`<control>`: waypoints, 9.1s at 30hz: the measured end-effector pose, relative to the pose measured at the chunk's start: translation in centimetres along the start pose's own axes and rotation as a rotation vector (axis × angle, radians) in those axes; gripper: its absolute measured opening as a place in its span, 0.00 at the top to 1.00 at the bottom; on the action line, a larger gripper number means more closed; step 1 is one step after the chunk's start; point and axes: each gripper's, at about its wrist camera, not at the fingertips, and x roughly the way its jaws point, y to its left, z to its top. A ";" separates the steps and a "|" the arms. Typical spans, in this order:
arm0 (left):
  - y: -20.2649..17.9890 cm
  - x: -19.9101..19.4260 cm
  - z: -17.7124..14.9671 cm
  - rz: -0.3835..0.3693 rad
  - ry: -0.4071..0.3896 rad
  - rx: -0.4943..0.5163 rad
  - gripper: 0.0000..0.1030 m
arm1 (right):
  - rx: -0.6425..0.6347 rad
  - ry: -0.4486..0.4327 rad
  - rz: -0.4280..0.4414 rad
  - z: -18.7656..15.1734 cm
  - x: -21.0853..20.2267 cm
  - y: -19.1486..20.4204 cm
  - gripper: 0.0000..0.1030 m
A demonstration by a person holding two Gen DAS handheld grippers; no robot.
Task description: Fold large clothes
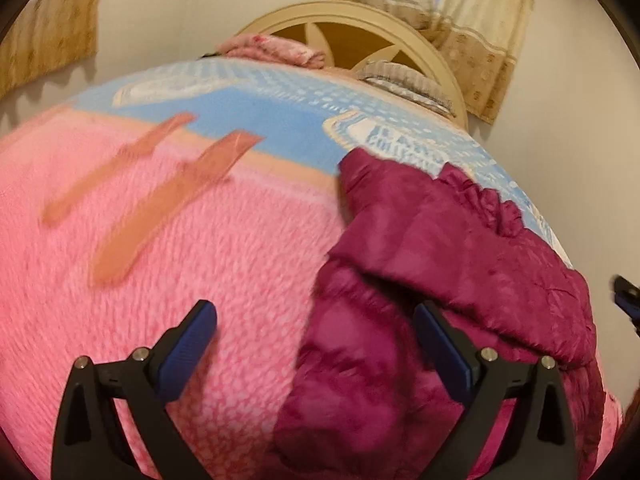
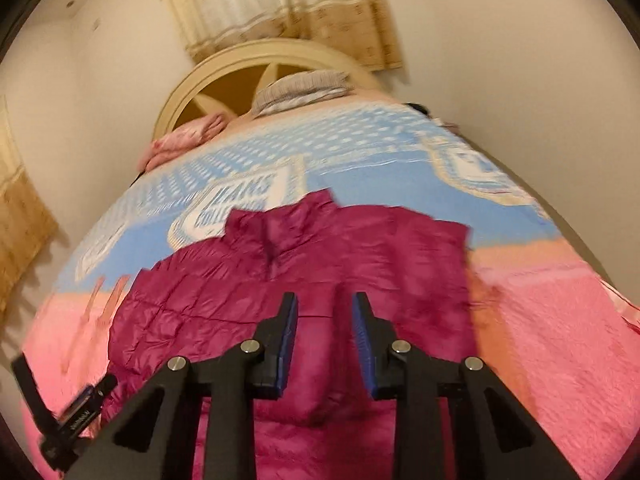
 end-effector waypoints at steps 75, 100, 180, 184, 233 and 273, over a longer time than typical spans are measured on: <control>-1.0 8.7 2.6 0.053 0.055 -0.062 0.00 | 0.155 0.328 -0.217 11.3 24.4 3.2 0.15; -1.1 9.1 2.6 0.052 0.055 -0.065 0.00 | 0.135 0.439 -0.255 10.9 24.4 1.2 0.87; -11.4 15.8 5.0 -0.151 0.240 0.087 0.84 | 0.087 0.115 -0.231 0.2 15.7 -3.8 0.92; -10.9 15.4 4.4 -0.155 0.184 0.040 0.83 | 0.093 0.115 -0.223 0.2 15.7 -3.9 0.91; -17.1 16.5 9.3 -0.067 0.163 0.179 0.47 | 0.009 0.156 -0.089 1.8 18.4 0.3 0.91; -16.4 18.5 5.7 0.078 0.141 0.263 0.35 | -0.124 0.151 -0.294 1.3 18.2 1.0 0.91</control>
